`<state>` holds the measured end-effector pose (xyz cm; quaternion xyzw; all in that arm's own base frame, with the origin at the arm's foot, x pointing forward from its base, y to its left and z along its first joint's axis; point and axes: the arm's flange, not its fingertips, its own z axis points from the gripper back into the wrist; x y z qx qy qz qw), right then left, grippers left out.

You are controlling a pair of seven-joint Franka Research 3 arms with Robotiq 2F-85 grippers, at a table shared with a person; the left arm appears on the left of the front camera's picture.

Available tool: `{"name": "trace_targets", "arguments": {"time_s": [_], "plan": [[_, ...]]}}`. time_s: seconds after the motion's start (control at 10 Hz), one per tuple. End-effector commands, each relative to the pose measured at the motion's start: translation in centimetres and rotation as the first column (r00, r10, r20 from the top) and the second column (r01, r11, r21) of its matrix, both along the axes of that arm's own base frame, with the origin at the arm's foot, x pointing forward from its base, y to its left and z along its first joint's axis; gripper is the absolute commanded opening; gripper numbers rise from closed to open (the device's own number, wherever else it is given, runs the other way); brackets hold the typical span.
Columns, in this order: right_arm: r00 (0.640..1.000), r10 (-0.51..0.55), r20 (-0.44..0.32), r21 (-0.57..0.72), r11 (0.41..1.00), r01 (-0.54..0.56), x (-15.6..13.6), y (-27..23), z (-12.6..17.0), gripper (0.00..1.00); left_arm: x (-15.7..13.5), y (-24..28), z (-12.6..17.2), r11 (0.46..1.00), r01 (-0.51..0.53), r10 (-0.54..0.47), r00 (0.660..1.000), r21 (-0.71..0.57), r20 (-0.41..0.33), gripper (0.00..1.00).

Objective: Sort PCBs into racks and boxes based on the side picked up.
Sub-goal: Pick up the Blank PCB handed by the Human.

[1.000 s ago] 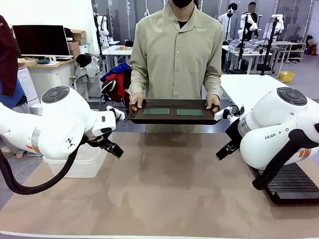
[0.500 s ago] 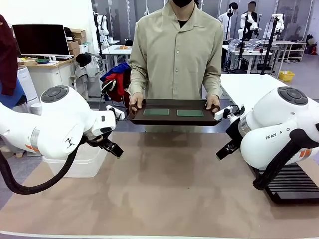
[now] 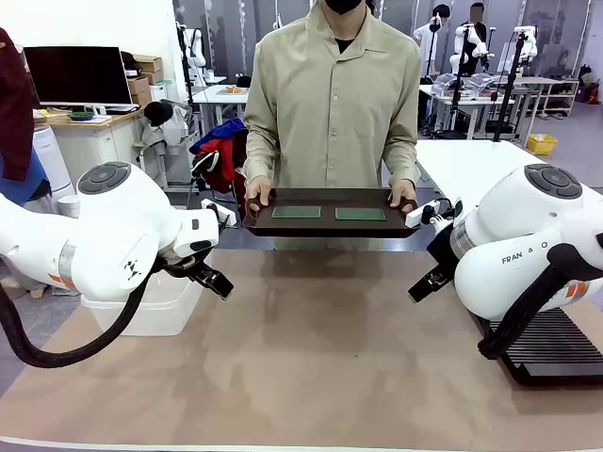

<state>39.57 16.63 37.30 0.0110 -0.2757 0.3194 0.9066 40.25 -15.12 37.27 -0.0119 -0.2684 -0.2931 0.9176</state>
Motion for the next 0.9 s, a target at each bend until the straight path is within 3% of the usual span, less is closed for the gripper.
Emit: {"name": "trace_targets", "arguments": {"time_s": [0.0, 0.8], "plan": [[1.0, 0.0, 0.0, 0.0, 1.0, 0.0, 0.0, -0.01, 0.0, 1.0, 0.0, 0.01, -0.01, 1.0, 0.0, 0.0, 1.0, 0.0, 0.0, 1.0], [1.0, 0.0, 0.0, 0.0, 1.0, 0.0, 0.0, -0.01, 0.0, 1.0, 0.0, 0.01, -0.01, 1.0, 0.0, 0.0, 1.0, 0.0, 0.0, 1.0]]}}
